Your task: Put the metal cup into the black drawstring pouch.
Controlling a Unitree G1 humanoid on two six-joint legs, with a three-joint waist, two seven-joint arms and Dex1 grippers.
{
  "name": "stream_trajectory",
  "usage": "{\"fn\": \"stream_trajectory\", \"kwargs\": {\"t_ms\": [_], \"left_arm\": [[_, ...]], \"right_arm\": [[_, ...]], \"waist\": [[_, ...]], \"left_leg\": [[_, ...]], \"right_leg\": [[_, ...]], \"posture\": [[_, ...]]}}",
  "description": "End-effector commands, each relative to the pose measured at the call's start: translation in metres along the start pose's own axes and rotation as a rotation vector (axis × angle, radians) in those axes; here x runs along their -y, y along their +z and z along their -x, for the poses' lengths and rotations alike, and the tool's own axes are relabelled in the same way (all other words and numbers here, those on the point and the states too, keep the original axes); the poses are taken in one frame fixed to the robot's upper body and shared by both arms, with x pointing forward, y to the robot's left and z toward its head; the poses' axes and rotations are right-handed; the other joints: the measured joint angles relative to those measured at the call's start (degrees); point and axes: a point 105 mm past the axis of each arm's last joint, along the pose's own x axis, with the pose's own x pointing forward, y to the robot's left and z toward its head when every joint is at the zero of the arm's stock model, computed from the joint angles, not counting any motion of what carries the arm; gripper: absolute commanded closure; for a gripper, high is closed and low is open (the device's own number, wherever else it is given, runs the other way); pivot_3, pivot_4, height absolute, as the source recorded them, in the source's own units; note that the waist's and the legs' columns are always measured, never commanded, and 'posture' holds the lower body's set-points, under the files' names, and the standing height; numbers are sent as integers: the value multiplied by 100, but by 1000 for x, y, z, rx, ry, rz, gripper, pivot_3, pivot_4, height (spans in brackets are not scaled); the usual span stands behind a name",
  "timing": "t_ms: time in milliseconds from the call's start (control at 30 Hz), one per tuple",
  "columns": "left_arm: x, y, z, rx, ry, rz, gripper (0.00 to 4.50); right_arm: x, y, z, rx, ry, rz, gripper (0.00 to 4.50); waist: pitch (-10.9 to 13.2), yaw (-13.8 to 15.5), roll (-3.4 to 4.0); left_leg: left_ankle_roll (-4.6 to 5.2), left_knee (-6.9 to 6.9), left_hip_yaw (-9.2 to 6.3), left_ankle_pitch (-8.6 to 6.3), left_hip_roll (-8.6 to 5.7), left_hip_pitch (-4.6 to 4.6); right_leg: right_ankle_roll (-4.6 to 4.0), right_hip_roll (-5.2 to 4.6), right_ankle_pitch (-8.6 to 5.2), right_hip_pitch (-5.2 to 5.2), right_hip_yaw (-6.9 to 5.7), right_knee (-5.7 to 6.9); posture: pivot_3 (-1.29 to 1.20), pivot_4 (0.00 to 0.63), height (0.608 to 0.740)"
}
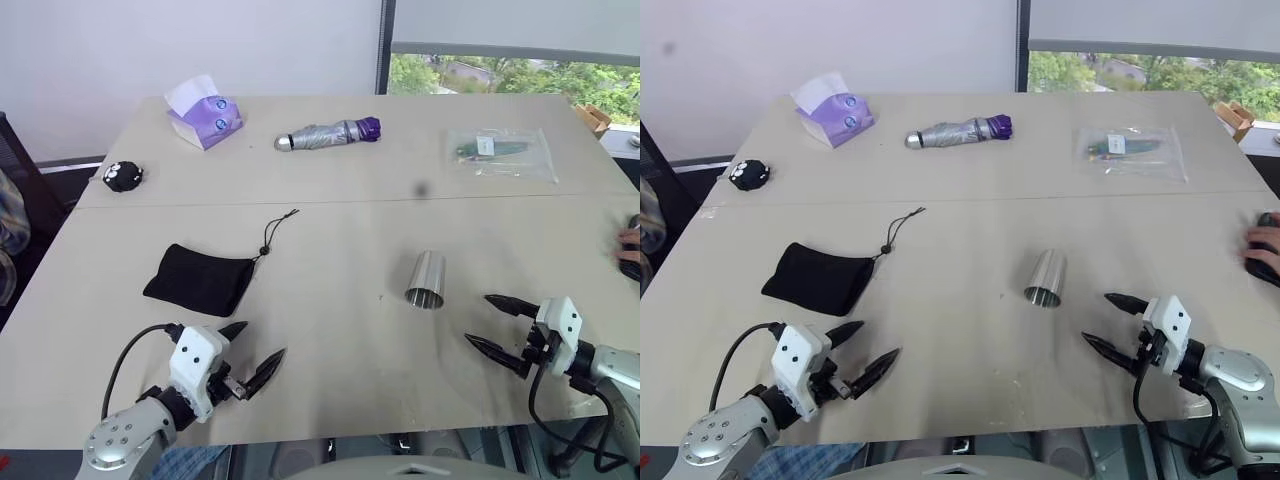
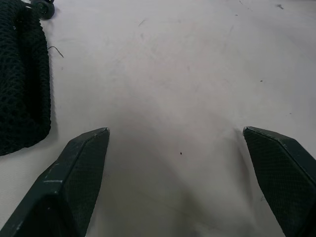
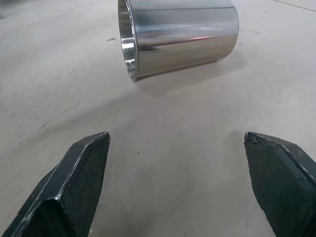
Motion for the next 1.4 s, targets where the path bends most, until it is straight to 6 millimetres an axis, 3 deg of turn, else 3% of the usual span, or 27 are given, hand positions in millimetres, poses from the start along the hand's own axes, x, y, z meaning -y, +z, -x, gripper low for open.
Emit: {"fn": "stream_trajectory", "kwargs": {"t_ms": [33,600,767,900,1033,1133,1233,1400], "left_arm": [[3,4,-1,25,1,-8,0],[9,13,-10,82,0,15,0],[22,29,-17,177,50,98,0],[23,38,-22,205,97,55,0],[11,46,-24,228,193,3,0],[0,60,-20,277,293,-29,0],[-15,67,-16,296,385,-62,0],[-32,59,-16,241,474,-121,0]], "right_arm": [[5,8,0,20,5,27,92],[6,11,-9,44,6,32,92],[-2,11,-13,59,15,21,92],[-17,15,-14,65,84,-5,92],[-46,37,-17,97,248,-30,92],[-60,64,-25,150,338,42,92],[-63,90,-33,222,354,78,92],[-62,118,-44,292,362,138,92]], "waist": [[0,0,0],[1,5,-1],[3,9,-5],[2,17,-4],[3,20,-6],[3,-4,-20],[4,-19,-26],[0,25,-39]], "left_leg": [[0,0,0,0,0,0],[0,0,0,0,-1,0],[0,0,1,0,-2,-2],[1,0,-3,0,-3,-1],[1,0,-6,0,-2,-1],[1,3,-4,0,-2,0],[1,3,-6,0,-1,0],[0,2,-11,0,-5,-3]], "right_leg": [[0,0,0,0,0,0],[0,1,0,1,-1,1],[0,-1,1,1,1,0],[0,2,1,2,-1,1],[0,4,1,2,-2,3],[2,4,1,2,2,3],[2,6,1,1,0,3],[0,7,2,2,-5,2]], "posture": [[0,150,740],[0,150,740],[0,150,740],[0,150,740],[0,150,740],[0,150,740],[0,150,740],[0,150,740]]}}
